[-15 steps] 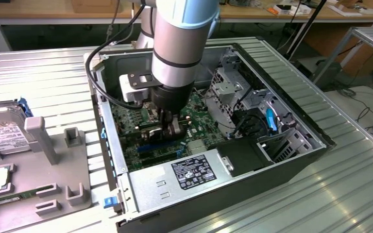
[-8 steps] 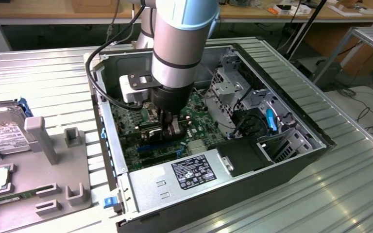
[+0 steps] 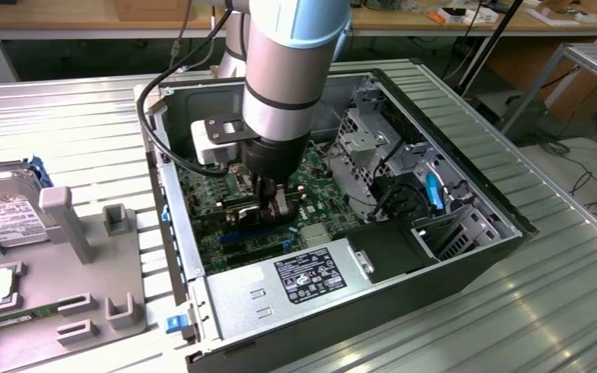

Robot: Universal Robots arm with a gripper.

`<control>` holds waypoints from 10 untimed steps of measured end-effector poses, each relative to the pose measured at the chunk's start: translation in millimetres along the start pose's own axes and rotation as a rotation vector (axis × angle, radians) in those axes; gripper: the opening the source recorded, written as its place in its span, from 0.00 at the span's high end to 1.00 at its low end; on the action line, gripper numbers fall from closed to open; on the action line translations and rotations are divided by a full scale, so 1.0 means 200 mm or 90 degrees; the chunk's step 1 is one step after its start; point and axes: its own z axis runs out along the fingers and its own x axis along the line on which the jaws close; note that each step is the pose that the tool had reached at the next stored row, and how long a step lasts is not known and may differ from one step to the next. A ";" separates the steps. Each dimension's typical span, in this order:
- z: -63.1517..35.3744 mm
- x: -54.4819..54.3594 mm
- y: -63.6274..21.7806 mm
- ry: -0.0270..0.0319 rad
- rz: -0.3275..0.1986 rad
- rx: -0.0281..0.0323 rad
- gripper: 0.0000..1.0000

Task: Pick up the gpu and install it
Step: 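Insert the gpu into the slot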

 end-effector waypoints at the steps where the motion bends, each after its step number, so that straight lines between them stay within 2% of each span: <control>1: 0.000 0.00 0.000 0.0000 0.000 0.0000 0.73; 10: 0.000 0.01 0.008 0.0000 0.000 0.0000 0.73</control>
